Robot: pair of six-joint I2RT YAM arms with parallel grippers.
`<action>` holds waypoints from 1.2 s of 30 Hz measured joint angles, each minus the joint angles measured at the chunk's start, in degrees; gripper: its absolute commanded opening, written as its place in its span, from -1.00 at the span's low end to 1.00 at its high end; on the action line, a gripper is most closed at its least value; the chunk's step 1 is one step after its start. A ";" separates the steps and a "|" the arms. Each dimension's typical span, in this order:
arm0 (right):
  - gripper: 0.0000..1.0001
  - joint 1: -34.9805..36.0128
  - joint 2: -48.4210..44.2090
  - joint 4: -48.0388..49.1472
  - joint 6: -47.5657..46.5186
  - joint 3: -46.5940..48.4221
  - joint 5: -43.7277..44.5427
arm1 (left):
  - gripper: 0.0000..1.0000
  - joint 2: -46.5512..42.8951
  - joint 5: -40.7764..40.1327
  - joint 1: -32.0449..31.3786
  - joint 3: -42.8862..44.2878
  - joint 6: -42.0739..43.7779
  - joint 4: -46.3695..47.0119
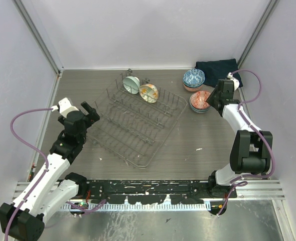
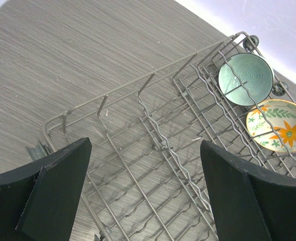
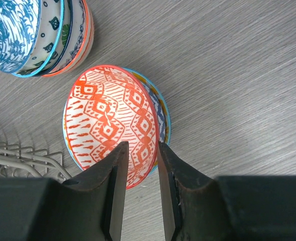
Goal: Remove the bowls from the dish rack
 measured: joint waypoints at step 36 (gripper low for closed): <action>-0.86 -0.07 1.86 -0.35 -0.39 -0.46 1.22 | 0.96 0.00 0.00 0.00 0.00 0.00 0.00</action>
